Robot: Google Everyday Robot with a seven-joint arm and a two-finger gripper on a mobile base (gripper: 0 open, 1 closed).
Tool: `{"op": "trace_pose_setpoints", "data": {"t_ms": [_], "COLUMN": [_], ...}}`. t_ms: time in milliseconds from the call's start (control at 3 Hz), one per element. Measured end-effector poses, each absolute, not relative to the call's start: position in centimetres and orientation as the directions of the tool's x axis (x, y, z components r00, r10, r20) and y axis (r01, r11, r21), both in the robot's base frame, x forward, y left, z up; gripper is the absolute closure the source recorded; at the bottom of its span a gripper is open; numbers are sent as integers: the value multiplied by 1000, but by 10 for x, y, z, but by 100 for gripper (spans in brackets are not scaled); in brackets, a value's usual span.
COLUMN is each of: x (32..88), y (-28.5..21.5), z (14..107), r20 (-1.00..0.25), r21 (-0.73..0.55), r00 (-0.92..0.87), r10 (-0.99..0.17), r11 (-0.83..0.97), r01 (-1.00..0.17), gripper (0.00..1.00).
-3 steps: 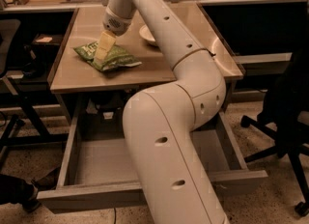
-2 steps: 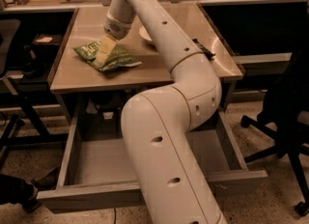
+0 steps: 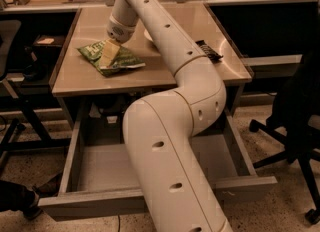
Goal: Place green jalapeno chip bag into top drawer
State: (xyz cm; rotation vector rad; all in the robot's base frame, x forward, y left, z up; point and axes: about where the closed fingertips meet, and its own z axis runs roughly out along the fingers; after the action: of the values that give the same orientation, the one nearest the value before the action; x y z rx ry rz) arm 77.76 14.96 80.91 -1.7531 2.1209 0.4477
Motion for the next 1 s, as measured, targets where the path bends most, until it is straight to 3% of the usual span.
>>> {"op": "trace_pose_setpoints", "data": {"t_ms": [1000], "x": [777], "y": [150], "z": [815], "r20": [-459], "r21": [19], "r00": [-172], "r10": [-872], "r11": [184], "r01": [-983], "gripper": [89]}}
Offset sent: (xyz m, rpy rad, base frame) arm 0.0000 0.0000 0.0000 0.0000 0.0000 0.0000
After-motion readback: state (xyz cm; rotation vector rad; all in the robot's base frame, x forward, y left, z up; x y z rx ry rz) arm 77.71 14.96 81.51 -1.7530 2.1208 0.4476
